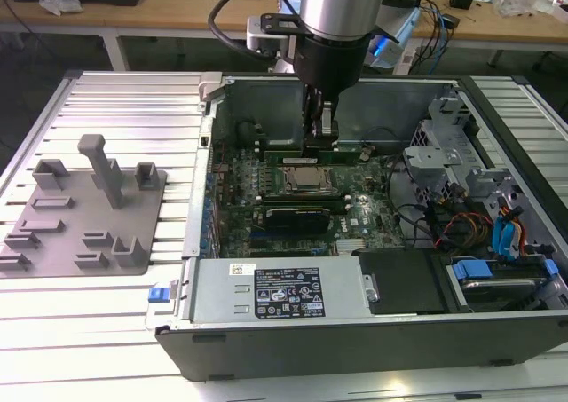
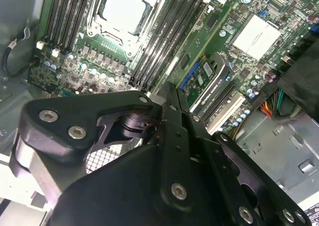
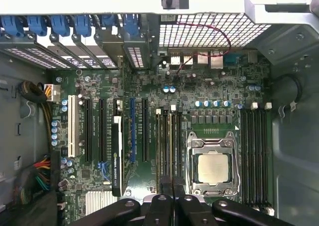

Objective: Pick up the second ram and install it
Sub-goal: 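Insert the second ram into the second slot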

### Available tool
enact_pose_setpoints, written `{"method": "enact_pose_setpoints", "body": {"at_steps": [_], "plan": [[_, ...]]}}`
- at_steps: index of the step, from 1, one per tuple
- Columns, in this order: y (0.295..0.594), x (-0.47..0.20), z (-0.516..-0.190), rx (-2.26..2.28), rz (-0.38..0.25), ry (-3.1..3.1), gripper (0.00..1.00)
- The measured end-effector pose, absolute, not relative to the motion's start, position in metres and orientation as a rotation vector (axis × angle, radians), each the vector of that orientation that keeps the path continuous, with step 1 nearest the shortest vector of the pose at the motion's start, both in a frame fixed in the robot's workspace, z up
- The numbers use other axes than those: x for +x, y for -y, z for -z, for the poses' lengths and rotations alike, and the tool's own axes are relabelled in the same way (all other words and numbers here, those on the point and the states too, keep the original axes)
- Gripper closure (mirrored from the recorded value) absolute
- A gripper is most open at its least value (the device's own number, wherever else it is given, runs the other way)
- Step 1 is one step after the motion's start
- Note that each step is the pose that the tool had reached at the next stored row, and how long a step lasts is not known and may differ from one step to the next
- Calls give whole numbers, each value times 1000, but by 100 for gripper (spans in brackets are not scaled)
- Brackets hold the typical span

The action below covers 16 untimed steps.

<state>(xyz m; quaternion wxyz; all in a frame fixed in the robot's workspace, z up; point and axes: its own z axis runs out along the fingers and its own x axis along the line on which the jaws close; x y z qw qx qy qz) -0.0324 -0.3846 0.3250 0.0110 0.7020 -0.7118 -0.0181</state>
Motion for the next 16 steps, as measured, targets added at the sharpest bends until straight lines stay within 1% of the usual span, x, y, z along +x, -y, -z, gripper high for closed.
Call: {"method": "enact_pose_setpoints", "body": {"at_steps": [16], "plan": [[385,-32,-311,2190,56,2221,91]]}}
